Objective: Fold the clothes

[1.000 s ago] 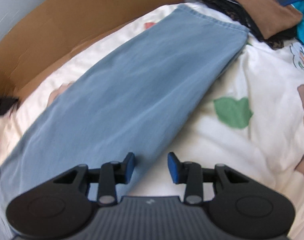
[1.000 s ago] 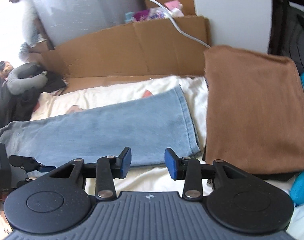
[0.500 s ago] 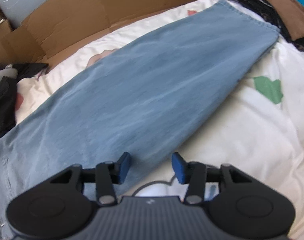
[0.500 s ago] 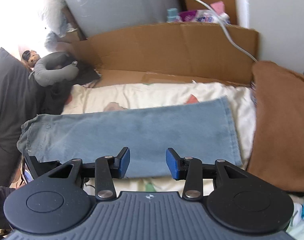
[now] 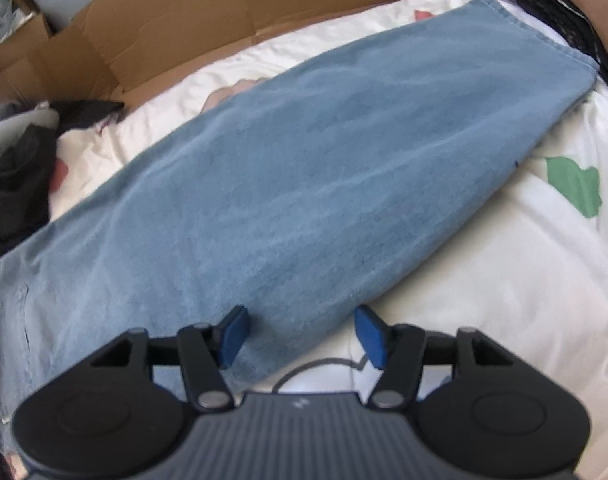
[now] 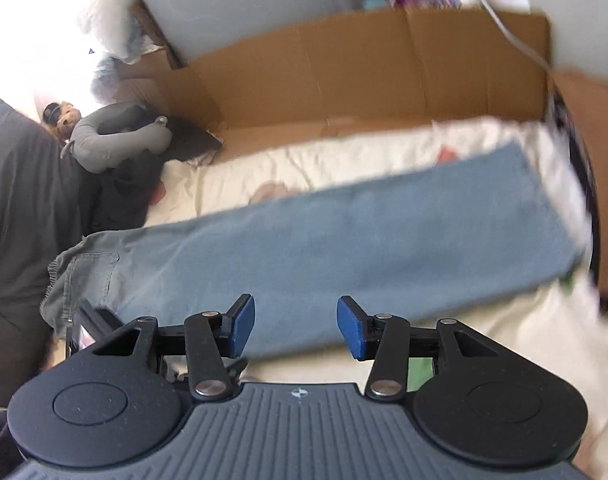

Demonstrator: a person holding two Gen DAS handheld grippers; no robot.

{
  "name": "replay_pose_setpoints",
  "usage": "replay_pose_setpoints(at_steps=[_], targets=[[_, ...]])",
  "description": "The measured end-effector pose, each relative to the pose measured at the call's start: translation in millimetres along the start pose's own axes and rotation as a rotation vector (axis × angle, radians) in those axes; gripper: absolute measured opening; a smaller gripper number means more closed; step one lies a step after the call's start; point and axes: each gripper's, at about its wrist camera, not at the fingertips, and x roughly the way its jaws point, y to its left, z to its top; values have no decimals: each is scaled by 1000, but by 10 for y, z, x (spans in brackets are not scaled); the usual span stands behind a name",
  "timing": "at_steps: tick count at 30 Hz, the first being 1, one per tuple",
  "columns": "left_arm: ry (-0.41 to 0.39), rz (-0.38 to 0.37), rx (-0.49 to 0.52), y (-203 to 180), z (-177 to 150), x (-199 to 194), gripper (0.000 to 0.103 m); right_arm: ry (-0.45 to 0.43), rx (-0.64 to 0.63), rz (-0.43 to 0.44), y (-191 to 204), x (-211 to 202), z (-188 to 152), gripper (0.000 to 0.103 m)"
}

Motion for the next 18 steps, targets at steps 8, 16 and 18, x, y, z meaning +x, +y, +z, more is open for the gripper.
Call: replay_pose_setpoints(at_steps=[8,16,18], targets=[[6,15,-31,147,-136,-23,64,-15,229,-90,-300,243,-623,53],[-63,24,-67,106,-166,-72,66,3,114,-139,-321,503,-1034,53],[-103,-10,-49,28,-203,-81,71,3,93,-148,-320,544,-1102,53]])
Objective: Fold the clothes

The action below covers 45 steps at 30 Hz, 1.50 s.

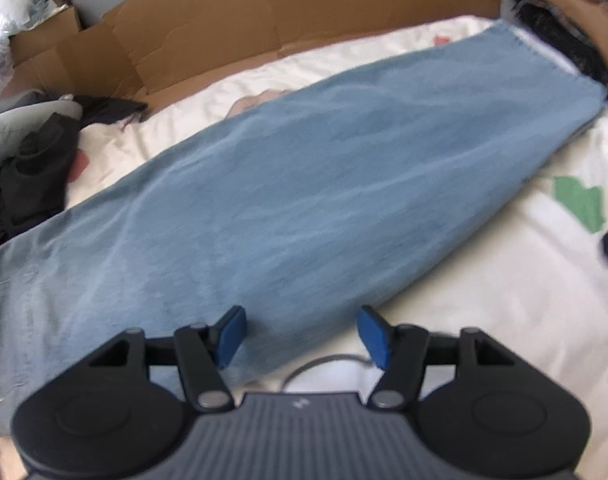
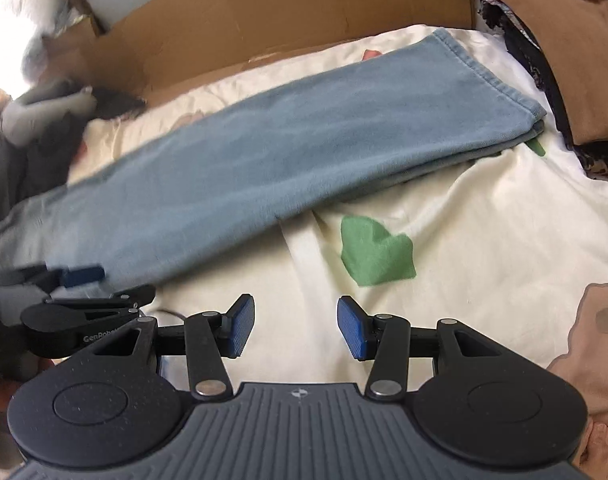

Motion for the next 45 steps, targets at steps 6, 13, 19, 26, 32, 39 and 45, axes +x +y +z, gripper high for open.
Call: replay_pose_setpoints(at_steps=[6,13,19,26,32,39,45], targets=[[-83,45,50,-241,-132,65,72,-14,68,59,22,123,-220,53],[-141,106,68,-212,-165,168,75,15,-21,81,197,184,-324,53],[-190,98,22,36,-128,-12,73,-6,-12,115,302,164,-238,53],[-221,91,-109,448,-47,-127,62,-16,-78,175,537,271,-38,53],[-211,-2,-142,512,2,-81,28,-29,-105,189,658,433,101,53],[-240,-56,-192,675,75,-111,19,-45,-182,188,845,698,363,53],[-243,-96,-231,763,79,-98,17,-54,-229,148,927,885,529,53]])
